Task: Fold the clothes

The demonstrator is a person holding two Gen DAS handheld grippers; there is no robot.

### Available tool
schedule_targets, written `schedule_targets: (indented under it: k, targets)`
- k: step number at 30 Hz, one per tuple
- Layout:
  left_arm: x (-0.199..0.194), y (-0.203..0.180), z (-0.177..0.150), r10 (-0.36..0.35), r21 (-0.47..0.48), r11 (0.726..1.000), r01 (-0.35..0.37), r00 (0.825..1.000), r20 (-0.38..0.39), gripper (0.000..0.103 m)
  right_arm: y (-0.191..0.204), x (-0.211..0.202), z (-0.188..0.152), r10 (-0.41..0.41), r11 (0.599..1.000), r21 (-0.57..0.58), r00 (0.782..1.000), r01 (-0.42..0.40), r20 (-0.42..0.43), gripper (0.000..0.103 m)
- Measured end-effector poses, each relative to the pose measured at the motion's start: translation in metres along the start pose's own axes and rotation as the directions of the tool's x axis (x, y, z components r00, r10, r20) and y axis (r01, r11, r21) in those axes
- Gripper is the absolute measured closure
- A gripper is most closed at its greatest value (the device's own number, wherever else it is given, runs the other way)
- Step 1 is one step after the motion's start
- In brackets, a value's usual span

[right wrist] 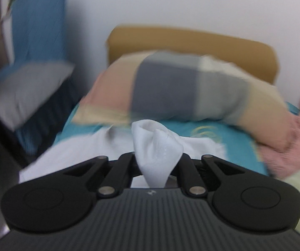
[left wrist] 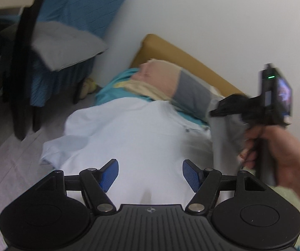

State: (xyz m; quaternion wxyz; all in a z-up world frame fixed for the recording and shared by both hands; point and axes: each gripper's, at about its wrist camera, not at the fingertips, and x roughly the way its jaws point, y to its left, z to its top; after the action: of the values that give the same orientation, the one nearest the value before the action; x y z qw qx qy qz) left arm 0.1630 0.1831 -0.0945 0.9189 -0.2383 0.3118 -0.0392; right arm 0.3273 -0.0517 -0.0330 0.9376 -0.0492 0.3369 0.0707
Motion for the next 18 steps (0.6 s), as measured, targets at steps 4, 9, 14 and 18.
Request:
schedule_targets:
  k: [4, 9, 14, 18]
  targets:
    - [0.023, 0.021, -0.005, 0.029, -0.051, 0.998, -0.031, 0.999, -0.042, 0.034, 0.044, 0.052, -0.028, 0.015, 0.999, -0.050, 0.996, -0.019, -0.092, 0.093]
    - [0.048, 0.031, -0.013, 0.040, -0.063, 0.997, -0.046, 0.995, -0.086, 0.034, 0.042, 0.073, -0.050, 0.079, 0.997, -0.019, 0.992, -0.081, -0.094, 0.080]
    - [0.056, 0.026, -0.018, 0.054, -0.020, 0.998, -0.056, 0.993, -0.106, 0.032, 0.022, 0.040, -0.058, 0.221, 0.973, 0.083, 0.975, -0.218, -0.033, 0.018]
    - [0.047, 0.015, -0.022, 0.059, 0.026, 0.998, -0.057, 0.993, -0.099, 0.032, -0.003, -0.025, -0.063, 0.248, 0.957, 0.152, 0.969, -0.248, 0.018, 0.017]
